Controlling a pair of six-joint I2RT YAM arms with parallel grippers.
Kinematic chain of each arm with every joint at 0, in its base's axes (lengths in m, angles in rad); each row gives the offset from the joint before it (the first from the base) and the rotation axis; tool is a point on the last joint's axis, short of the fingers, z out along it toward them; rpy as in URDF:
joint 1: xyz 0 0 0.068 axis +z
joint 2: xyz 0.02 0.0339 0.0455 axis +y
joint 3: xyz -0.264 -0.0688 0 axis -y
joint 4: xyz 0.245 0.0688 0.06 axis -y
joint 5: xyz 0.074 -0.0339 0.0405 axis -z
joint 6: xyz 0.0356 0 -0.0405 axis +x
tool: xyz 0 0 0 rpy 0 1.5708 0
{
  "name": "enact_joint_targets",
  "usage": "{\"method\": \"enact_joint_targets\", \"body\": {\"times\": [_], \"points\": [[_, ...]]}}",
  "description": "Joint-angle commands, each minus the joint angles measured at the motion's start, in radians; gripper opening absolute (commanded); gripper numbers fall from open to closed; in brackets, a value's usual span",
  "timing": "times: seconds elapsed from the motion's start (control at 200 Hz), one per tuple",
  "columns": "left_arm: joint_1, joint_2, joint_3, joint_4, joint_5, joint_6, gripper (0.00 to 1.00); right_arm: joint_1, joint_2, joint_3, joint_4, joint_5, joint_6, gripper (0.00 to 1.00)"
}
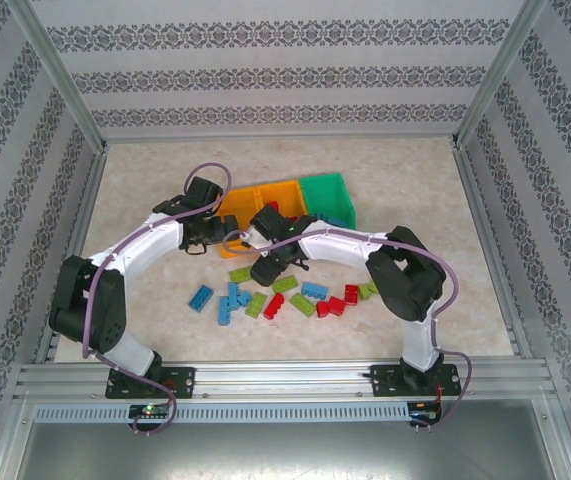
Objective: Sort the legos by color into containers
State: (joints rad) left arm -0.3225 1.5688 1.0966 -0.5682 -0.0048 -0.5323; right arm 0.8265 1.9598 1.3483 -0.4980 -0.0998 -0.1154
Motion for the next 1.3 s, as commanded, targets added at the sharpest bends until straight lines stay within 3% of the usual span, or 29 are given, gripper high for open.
{"method": "enact_joint_targets", "body": {"times": [0.0,0.355,0.719,0.989,1.294], "points": [[0.018,-0.033,-0.018,-0.009,-0.014,-0.014,0.99,-0.015,0.030,0.036,-0.023,-0.024,-0.072,0.76],[0.023,-0.047,-0.032,-0.009,-0.019,-0.018,0.99,-0.042,0.076,0.050,-0.046,-0.040,-0.127,0.72],[0.026,-0.051,-0.035,-0.006,-0.020,-0.018,0.99,-0.050,0.073,0.024,-0.046,-0.027,-0.128,0.58],[0.026,-0.051,-0.039,-0.007,-0.021,-0.021,0.99,-0.048,-0.004,-0.029,0.027,-0.069,-0.056,0.39],[0.030,-0.061,-0.050,-0.005,-0.027,-0.023,0.99,-0.074,-0.146,-0.100,0.080,-0.091,-0.015,0.33]]}}
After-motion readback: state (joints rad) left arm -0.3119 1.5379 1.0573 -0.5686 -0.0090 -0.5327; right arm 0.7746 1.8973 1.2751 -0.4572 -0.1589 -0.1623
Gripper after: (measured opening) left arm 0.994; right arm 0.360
